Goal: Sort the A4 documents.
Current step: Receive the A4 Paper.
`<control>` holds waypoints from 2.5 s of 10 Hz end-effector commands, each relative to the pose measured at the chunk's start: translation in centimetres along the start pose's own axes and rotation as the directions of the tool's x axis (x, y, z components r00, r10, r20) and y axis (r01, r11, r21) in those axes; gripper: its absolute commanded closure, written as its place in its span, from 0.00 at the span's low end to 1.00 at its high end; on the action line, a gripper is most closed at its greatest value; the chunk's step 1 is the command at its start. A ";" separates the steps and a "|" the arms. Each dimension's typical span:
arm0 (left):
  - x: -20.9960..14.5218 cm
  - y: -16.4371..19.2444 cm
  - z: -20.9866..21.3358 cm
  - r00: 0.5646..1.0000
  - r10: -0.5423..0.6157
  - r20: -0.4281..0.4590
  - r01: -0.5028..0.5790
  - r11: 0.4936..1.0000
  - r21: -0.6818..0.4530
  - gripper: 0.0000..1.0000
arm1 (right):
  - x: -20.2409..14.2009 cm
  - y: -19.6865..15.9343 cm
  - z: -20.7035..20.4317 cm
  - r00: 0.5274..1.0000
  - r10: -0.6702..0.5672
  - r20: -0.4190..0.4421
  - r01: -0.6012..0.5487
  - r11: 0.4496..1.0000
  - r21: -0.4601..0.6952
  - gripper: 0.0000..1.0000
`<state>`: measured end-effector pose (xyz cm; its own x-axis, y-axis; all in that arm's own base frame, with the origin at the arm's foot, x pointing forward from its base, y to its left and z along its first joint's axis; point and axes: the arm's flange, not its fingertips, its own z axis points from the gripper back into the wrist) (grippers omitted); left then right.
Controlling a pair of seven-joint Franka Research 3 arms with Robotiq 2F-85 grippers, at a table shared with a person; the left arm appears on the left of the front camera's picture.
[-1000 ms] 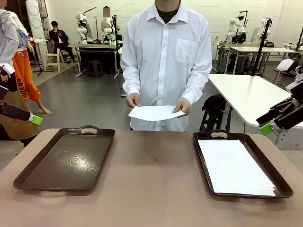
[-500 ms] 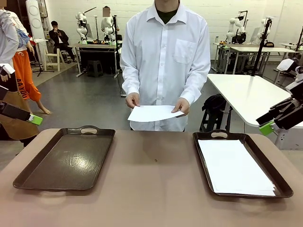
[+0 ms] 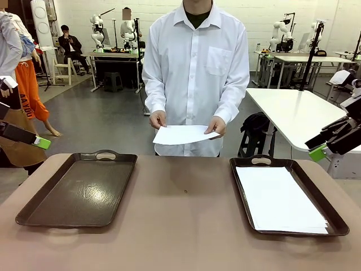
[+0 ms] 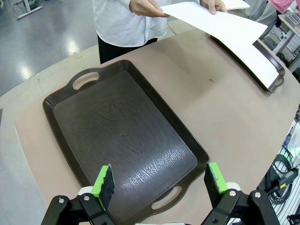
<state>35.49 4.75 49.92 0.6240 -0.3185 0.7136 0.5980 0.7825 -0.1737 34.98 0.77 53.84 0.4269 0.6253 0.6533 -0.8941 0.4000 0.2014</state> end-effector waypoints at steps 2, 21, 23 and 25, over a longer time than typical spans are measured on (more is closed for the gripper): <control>-0.2 0.2 -0.2 1.000 -0.012 0.013 0.012 1.000 -0.018 0.00 | 0.0 0.0 0.0 1.000 0.003 0.005 -0.003 1.000 0.005 0.00; 0.2 0.1 -0.6 0.999 0.050 -0.005 -0.050 0.999 -0.007 0.00 | 0.0 0.0 0.0 1.000 0.003 0.005 -0.003 1.000 0.005 0.00; 1.0 0.7 -2.3 0.979 0.199 -0.042 -0.201 0.978 -0.048 0.00 | 0.0 0.0 0.0 1.000 0.003 0.005 -0.003 1.000 0.005 0.00; 2.7 0.8 -4.1 0.955 0.288 -0.066 -0.293 0.952 -0.091 0.00 | 0.0 0.0 0.0 1.000 0.003 0.005 -0.003 1.000 0.005 0.00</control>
<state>37.95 3.17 48.05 0.7728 -0.1657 0.6126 0.4701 0.7979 -0.3772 34.97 0.79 53.87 0.4262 0.6256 0.6535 -0.8944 0.3998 0.2006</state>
